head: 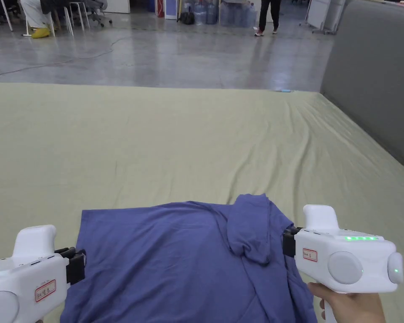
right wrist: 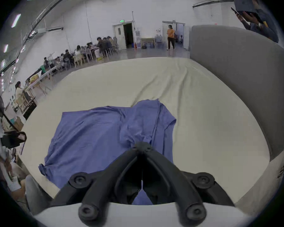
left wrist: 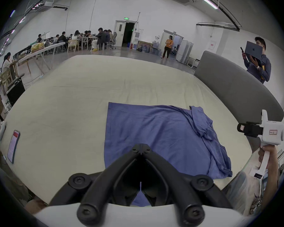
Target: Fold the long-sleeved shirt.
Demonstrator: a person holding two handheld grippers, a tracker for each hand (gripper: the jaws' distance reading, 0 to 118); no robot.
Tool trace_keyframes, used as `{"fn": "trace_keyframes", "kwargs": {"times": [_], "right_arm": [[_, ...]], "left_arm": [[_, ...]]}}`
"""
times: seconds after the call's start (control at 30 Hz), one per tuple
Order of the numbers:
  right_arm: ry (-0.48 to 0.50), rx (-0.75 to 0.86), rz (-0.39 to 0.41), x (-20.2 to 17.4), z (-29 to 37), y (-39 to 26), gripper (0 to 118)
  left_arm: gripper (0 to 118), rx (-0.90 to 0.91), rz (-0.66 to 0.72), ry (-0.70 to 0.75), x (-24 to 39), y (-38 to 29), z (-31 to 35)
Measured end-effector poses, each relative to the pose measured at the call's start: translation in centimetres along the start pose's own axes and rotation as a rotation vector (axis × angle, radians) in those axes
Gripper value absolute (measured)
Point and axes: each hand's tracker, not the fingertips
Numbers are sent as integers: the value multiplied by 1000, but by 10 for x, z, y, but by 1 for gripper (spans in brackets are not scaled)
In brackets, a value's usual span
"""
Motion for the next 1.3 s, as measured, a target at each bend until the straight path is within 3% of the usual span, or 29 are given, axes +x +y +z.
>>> {"fn": "trace_keyframes", "kwargs": {"times": [0.27,0.4,0.43,0.47,0.5,0.53,0.57,0.8,0.83,0.9,0.97,1.03,1.07,1.1,1.2,1.3], "right_arm": [[24,-21,16,-5,-15,12,3],[37,-34,35,-12,-30,17,3],[41,-40,38,-13,-32,17,3],[50,-47,41,-14,-35,18,3],[58,-54,42,-15,-39,18,3],[63,-63,46,-17,-43,18,3],[64,-73,52,-18,-48,18,3],[65,-121,58,-20,-82,17,3],[63,-126,57,-20,-84,17,3],[56,-141,54,-17,-89,17,3],[47,-152,53,-14,-91,16,3],[34,-161,52,-10,-94,16,3],[30,-163,53,-8,-95,17,3],[28,-168,52,-4,-97,19,3],[75,-170,60,9,-105,46,3],[46,-171,63,26,-133,97,3]], "left_arm": [[0,-21,-4,-14,0,16,-19],[0,-59,27,8,-10,65,-67],[5,-74,31,27,-15,76,-82],[28,-84,27,61,-21,90,-102],[80,-108,15,107,-27,101,-123],[102,-137,9,143,-32,110,-142],[104,-172,1,169,-38,117,-165],[101,-364,19,268,-74,130,-282],[92,-391,28,282,-76,128,-292],[52,-372,48,272,-78,122,-305],[44,-390,14,285,-71,115,-311],[23,-377,-78,319,-57,114,-305],[23,-383,-86,311,-52,116,-300],[0,-372,-61,274,-49,118,-293],[0,-347,-51,220,-42,125,-273],[0,-314,-96,219,-37,136,-257]]}}
